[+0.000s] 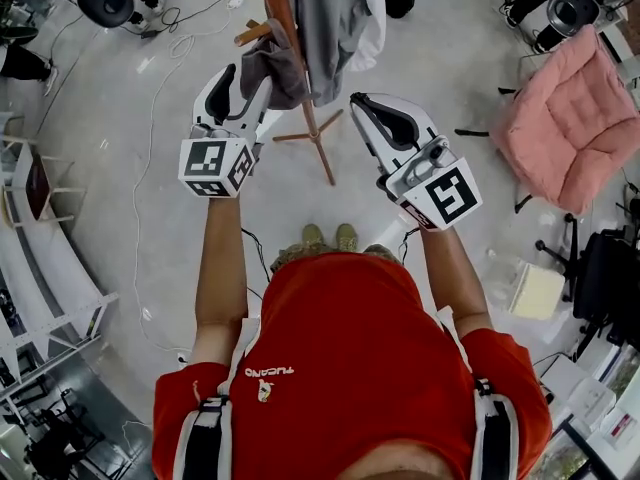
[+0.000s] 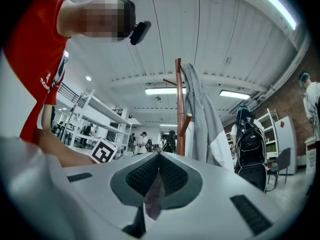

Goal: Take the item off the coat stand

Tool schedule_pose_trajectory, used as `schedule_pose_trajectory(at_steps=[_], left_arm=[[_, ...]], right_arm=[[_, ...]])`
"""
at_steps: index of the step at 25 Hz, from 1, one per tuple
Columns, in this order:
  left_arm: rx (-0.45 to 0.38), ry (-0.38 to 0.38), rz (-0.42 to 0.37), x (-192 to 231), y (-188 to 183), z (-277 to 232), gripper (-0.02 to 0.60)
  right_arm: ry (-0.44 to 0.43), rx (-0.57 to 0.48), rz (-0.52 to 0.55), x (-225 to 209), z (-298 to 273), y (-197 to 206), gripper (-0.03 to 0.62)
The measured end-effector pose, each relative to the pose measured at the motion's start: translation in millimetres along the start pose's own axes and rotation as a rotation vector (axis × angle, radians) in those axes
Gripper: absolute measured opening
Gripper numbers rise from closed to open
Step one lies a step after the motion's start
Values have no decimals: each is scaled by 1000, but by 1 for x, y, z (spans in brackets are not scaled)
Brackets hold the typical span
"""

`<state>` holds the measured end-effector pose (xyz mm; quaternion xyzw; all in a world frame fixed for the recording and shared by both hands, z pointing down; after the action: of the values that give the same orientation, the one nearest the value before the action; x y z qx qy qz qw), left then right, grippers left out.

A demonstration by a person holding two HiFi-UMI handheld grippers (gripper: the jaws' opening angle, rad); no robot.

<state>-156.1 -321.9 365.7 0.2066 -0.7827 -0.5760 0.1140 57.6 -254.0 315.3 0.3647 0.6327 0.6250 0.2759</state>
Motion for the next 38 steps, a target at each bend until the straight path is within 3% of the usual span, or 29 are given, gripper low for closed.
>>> schedule_pose_trajectory(at_steps=[7,11,13,15,17,31,38], left_arm=[[111,66,-56,25,22,-50,253],[120,107,-58,29,28,-66,240],[117,122,-49,30,30,-70,180],[115,124,-40,30,31,-71,75],[115,116,-28,31,29,-70,21],[25,47,-9,29,-14,-9,15],[7,-10,-2,25,-16,34,15]], right_arm=[[55,42,-18,-12,-12,11,25],[83,70,-29,-15,-11,17,25],[94,83,-36,-15,-10,21,25],[101,96,-43,-13,-9,25,25],[104,103,-47,-11,-9,26,25],[76,65,-45,7,-6,14,25],[49,28,-40,22,1,9,25]])
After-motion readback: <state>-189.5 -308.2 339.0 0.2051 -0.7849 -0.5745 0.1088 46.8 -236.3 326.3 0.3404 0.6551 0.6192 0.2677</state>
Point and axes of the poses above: the fingertips, and each gripper's own axes: z backward along the fingers, x to its left, y out of its underside, the point moved 5 cm from there along z, backward along the fingers, and after that the axes turned 15 degrees about x, right-handed, at the moved point
